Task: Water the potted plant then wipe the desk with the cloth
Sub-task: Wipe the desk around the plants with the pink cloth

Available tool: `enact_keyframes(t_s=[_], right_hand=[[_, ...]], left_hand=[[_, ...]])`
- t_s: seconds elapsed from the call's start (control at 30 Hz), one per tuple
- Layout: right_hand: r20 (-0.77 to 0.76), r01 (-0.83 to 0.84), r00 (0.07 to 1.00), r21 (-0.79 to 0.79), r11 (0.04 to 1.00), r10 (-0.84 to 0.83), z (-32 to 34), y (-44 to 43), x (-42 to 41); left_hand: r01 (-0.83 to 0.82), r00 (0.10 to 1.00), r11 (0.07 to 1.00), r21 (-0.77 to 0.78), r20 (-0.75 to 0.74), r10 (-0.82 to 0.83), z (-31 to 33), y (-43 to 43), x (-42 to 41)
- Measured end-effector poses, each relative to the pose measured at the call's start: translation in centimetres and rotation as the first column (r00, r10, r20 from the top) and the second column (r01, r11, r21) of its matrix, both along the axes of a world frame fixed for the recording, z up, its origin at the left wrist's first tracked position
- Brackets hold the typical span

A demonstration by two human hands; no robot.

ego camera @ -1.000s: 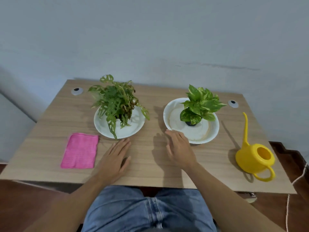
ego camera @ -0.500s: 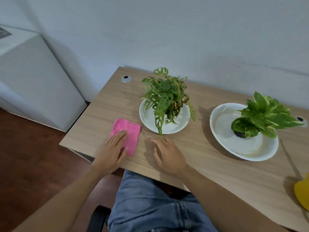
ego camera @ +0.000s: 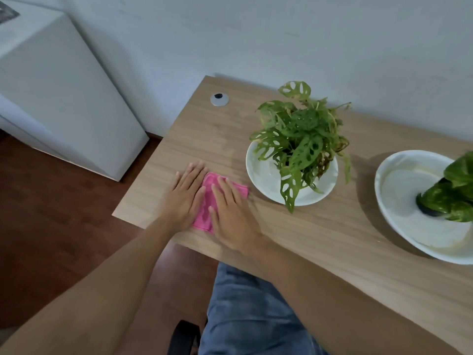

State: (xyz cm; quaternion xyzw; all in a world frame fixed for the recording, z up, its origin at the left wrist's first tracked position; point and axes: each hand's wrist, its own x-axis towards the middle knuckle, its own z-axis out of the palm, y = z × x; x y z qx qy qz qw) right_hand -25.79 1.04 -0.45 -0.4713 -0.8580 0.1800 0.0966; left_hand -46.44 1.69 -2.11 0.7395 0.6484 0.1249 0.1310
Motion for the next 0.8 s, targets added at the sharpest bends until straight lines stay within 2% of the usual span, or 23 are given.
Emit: enact_keyframes(t_s=[0.23, 0.6, 0.8], right_hand=[[0.044, 0.083, 0.995, 0.076, 0.994, -0.086, -2.4, 0.5, -2.2], [0.127, -0.069, 0.990, 0.059, 0.996, 0.061, -2.6, 1.4, 2.1], [0.138, -0.070, 0.988, 0.003, 0.998, 0.069, -2.0, 1.5, 2.0]], left_hand=[[-0.004, 1.000, 0.999, 0.032, 0.001, 0.004, -0.7, 0.1, -0.4], [-0.019, 0.999, 1.000, 0.015, -0.033, 0.020, -0.9, 0.1, -0.1], [-0.034, 0.996, 0.999, 0.012, -0.076, 0.035, -0.8, 0.2, 0.0]])
